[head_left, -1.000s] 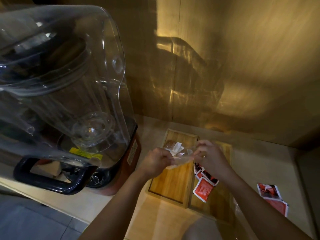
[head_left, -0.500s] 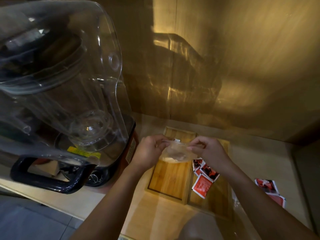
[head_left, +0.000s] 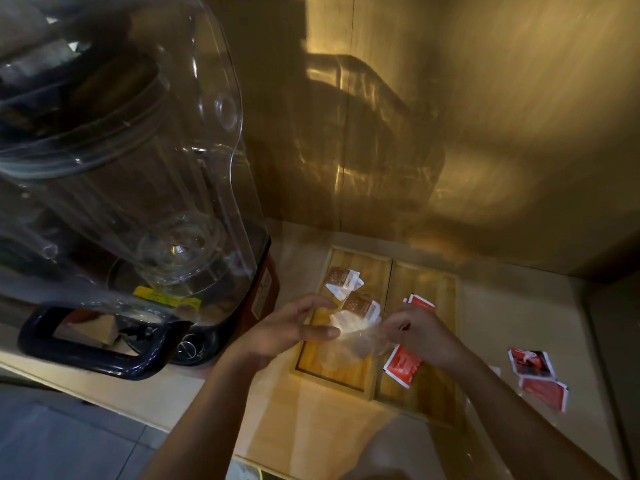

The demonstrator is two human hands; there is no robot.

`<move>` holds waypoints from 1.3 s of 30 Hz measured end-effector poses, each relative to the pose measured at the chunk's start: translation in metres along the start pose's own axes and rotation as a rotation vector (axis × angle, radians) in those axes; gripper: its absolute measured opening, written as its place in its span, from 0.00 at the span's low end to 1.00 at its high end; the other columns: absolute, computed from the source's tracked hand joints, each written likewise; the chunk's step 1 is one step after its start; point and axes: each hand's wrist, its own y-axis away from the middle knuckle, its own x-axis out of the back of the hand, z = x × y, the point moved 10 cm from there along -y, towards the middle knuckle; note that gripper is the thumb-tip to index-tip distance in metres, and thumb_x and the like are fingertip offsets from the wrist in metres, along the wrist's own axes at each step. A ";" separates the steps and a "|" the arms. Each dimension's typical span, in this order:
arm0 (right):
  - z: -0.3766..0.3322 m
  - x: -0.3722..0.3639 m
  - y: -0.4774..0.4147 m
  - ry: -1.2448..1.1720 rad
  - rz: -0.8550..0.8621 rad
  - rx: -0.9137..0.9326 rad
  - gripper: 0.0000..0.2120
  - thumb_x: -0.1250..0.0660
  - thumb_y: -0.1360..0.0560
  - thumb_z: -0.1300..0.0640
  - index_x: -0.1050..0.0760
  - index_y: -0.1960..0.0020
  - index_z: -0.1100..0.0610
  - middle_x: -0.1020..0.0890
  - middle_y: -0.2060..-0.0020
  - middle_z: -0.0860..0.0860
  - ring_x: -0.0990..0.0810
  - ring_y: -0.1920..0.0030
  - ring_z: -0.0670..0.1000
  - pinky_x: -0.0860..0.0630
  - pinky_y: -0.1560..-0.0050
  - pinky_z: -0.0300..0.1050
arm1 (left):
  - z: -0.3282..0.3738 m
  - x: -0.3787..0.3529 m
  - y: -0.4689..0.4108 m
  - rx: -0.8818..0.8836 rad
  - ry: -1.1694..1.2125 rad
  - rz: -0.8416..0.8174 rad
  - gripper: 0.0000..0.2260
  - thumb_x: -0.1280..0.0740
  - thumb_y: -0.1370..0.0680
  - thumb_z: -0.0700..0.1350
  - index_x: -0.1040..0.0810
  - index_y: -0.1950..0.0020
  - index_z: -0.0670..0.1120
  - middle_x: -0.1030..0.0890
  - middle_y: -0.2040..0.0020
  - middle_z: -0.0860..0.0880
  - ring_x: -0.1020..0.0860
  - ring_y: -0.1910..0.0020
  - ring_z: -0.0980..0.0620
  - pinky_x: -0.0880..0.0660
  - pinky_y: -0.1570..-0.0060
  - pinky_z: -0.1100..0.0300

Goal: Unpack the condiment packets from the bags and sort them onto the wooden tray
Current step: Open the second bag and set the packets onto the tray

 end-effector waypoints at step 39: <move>0.076 -0.104 0.050 -0.950 -0.097 -0.877 0.09 0.37 0.30 0.65 0.25 0.69 0.62 0.21 0.81 0.53 0.24 0.81 0.46 0.29 0.76 0.34 | -0.102 0.010 0.018 0.634 -0.071 0.069 0.18 0.29 0.28 0.49 0.21 0.50 0.34 0.18 0.50 0.36 0.20 0.51 0.40 0.22 0.45 0.44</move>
